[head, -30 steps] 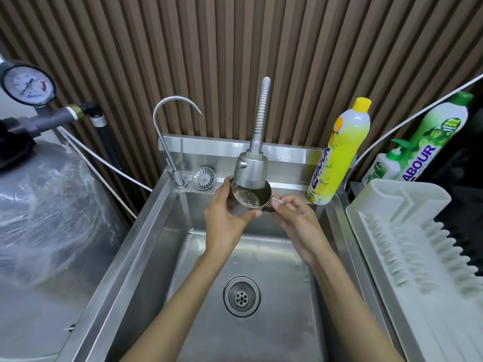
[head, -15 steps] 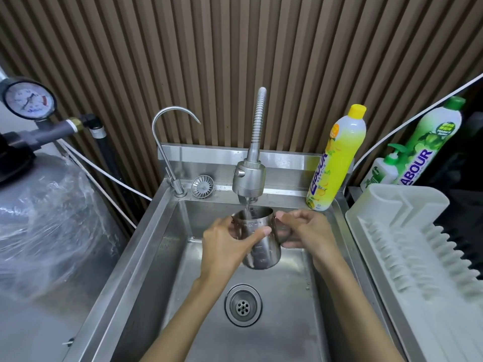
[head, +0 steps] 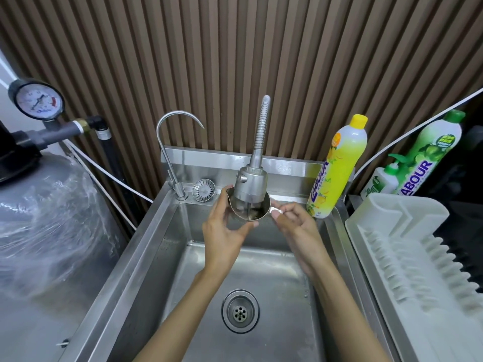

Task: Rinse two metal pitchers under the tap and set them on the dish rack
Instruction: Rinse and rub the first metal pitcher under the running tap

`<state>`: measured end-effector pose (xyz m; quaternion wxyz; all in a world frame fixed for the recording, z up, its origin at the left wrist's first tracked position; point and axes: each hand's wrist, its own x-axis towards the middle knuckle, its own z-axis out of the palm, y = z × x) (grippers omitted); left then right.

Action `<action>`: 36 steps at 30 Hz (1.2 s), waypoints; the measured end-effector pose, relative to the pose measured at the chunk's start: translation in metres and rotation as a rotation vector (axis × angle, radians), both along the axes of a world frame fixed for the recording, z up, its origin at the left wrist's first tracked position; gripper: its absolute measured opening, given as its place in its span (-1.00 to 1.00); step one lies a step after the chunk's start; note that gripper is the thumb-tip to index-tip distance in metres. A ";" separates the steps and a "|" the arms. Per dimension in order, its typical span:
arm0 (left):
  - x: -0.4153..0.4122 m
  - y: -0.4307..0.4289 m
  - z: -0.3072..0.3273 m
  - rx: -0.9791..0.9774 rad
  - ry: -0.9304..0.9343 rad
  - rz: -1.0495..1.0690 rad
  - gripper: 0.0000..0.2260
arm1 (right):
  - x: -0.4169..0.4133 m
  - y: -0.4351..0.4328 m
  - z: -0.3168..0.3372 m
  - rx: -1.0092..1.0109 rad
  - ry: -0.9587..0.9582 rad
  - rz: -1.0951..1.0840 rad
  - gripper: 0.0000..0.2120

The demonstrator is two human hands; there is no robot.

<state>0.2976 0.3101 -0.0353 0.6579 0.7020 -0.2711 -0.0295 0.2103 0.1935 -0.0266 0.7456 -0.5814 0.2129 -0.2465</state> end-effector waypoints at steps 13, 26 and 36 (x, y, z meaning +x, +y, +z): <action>-0.014 0.018 0.012 0.501 -0.123 0.161 -0.33 | -0.005 0.011 -0.005 -0.065 0.247 -0.092 -0.82; -0.003 -0.005 -0.009 0.006 0.345 -0.128 -0.50 | -0.008 0.007 0.019 -0.584 0.310 -0.249 -0.77; -0.005 0.017 0.009 0.275 -0.228 0.136 -0.24 | 0.005 0.021 -0.020 0.135 0.040 0.021 -0.91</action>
